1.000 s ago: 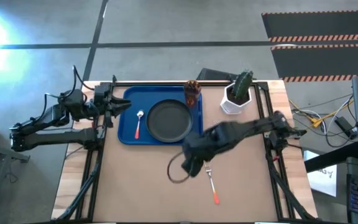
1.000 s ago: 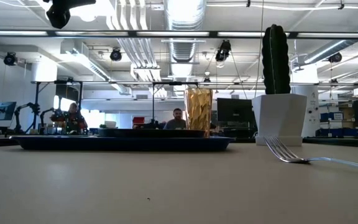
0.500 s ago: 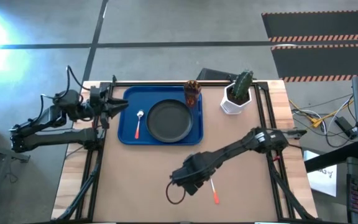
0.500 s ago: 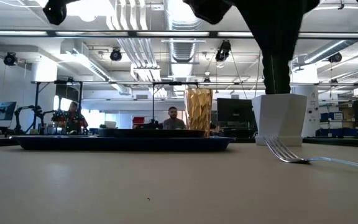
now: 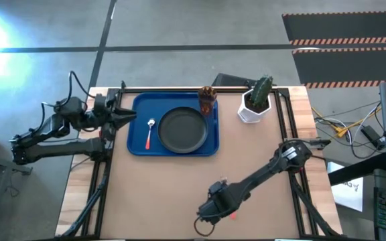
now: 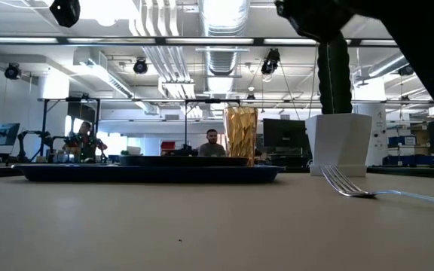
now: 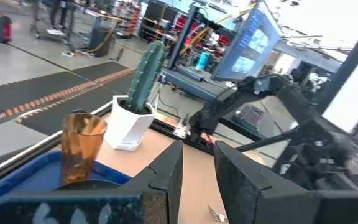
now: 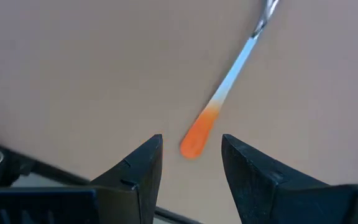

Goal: Pick and place plate/cup/fork/spoon on tray
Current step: Move the orange fork on the table

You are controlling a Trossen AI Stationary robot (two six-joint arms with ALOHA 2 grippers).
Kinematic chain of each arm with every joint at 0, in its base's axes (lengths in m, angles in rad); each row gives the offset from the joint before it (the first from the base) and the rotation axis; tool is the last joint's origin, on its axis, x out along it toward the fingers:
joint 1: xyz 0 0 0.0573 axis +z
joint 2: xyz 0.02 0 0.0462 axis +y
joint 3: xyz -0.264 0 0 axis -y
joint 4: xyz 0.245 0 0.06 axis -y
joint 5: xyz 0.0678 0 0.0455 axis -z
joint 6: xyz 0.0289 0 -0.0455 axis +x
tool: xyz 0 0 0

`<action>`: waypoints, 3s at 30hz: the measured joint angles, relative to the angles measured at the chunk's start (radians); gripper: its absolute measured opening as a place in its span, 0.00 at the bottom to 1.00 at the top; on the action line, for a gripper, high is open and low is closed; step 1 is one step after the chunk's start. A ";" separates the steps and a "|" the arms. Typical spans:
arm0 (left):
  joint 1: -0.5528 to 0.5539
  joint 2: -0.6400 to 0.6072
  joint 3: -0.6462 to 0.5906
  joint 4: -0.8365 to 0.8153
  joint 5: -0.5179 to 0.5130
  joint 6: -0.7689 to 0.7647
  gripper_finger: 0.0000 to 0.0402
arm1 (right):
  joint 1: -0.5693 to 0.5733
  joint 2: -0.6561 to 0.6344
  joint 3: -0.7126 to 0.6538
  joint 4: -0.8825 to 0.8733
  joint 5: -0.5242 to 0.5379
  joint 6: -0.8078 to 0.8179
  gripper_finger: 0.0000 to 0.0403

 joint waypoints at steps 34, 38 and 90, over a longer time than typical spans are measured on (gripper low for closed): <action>0.000 -0.007 0.001 -0.050 0.039 0.002 0.18 | -0.013 -0.238 -0.423 0.410 0.242 0.223 0.39; 0.000 -0.008 0.001 -0.050 0.039 0.002 0.18 | -0.015 -0.247 -0.424 0.366 0.210 0.228 0.39; 0.000 -0.015 0.001 -0.048 0.037 0.001 0.19 | -0.163 -0.111 -0.238 0.592 0.467 -0.120 0.03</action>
